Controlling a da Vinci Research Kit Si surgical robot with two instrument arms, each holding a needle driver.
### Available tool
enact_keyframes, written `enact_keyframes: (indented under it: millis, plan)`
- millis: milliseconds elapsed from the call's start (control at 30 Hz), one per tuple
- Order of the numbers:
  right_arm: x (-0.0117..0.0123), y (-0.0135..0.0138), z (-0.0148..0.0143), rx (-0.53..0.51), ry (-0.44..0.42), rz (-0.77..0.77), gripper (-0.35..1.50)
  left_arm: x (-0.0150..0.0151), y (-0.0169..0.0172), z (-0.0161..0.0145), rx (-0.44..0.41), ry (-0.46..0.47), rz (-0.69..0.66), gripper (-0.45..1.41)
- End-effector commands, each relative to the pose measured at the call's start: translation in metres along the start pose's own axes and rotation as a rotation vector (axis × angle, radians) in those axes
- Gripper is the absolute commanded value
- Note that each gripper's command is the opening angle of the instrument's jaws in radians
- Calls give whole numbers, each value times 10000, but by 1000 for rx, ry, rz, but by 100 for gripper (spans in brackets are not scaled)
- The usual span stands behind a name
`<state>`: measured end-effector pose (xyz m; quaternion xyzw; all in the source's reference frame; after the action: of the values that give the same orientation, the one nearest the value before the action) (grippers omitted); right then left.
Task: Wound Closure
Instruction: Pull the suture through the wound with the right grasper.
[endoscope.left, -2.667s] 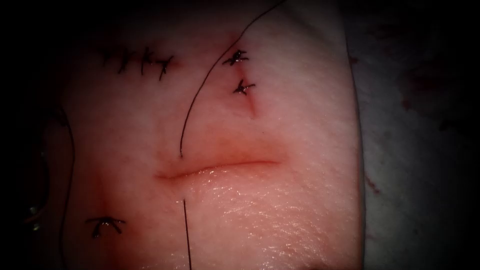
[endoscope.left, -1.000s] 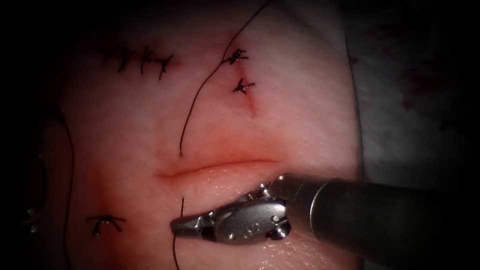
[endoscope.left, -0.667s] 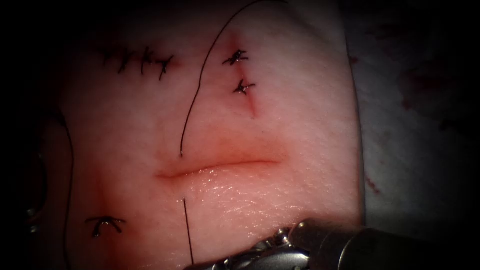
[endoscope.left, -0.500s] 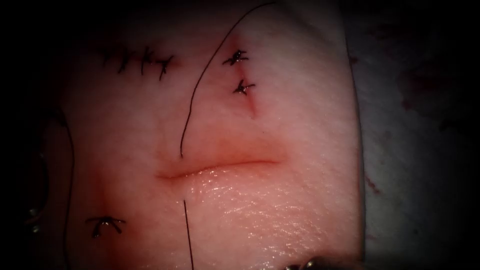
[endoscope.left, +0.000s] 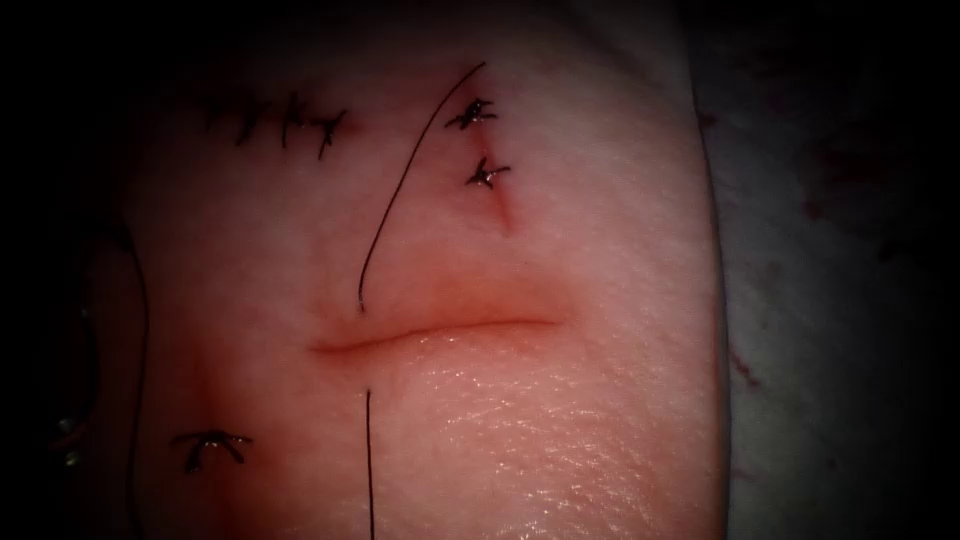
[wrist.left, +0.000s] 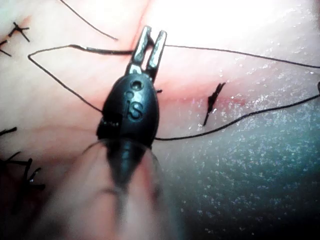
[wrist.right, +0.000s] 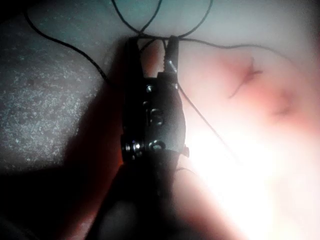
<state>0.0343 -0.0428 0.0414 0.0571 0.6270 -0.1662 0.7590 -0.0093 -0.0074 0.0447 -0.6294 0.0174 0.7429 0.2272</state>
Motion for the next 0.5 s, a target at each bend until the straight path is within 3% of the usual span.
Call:
enact_keyframes:
  millis: [33,233,500]
  plan:
    - [-38,42,-2,-42,-11,-36,132,-7,0,4,-3,2,0,-45]
    - [-106,97,-12,-87,-62,-100,140,-7,-1,2,-6,3,-1,-45]
    - [-168,121,-10,-108,-94,-143,135,-7,-1,1,-7,3,-1,-45]
